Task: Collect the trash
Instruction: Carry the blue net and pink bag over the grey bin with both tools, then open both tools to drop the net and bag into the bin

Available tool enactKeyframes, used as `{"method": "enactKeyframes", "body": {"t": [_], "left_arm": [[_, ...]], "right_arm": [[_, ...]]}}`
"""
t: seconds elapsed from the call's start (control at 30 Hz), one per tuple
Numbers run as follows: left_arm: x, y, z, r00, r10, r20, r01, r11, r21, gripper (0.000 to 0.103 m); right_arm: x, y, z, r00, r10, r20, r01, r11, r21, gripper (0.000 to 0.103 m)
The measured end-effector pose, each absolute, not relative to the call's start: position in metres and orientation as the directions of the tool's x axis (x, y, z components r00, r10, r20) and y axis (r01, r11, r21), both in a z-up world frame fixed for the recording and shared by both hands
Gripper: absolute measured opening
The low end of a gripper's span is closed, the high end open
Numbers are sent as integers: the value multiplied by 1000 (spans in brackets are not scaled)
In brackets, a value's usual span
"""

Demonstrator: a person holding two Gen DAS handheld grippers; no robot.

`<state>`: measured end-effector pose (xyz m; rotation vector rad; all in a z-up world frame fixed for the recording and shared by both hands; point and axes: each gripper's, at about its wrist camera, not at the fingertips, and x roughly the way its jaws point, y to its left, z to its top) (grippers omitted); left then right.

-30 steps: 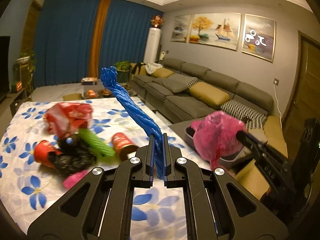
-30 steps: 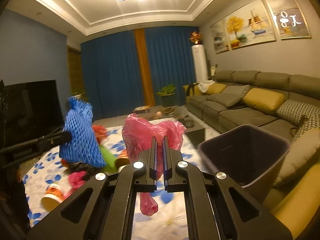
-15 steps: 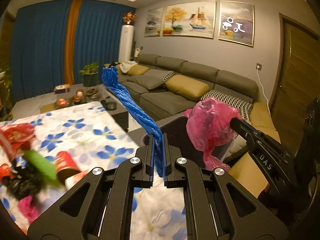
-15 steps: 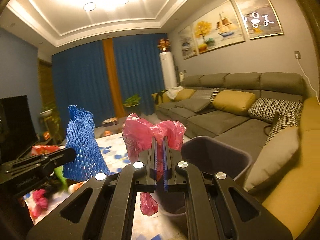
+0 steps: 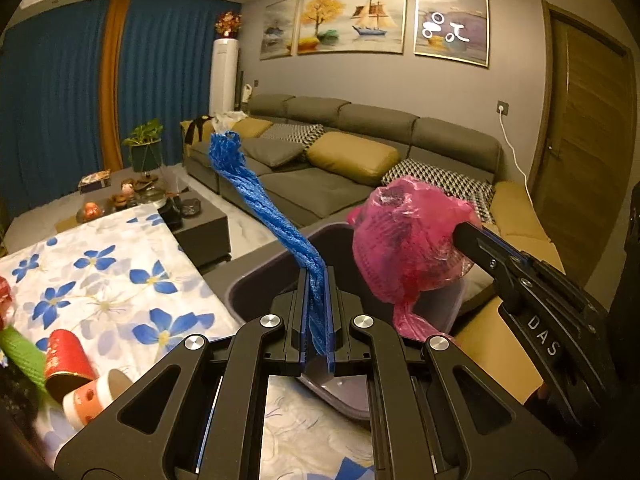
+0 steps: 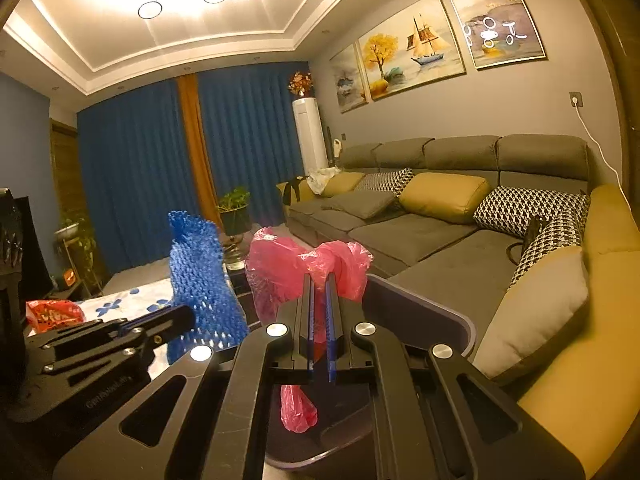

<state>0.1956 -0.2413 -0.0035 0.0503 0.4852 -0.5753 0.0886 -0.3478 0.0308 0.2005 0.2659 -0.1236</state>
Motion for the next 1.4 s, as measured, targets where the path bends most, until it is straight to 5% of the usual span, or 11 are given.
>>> {"method": "enactKeyframes", "body": {"t": [0.9, 1.07, 1.13, 1.4], "left_arm": [[226, -267, -38, 671, -515, -533, 552, 827, -104, 6], [228, -262, -43, 671, -507, -541, 541, 834, -110, 24], [228, -258, -44, 680, -499, -538, 530, 841, -109, 43], [208, -231, -35, 768, -429, -475, 440, 893, -96, 72]], "right_arm": [[113, -369, 19, 942, -79, -327, 155, 965, 213, 7], [115, -375, 18, 943, -83, -323, 161, 961, 224, 37], [114, -377, 18, 942, -94, -322, 172, 960, 223, 38], [97, -369, 19, 941, -110, -319, 183, 960, 211, 47]]}}
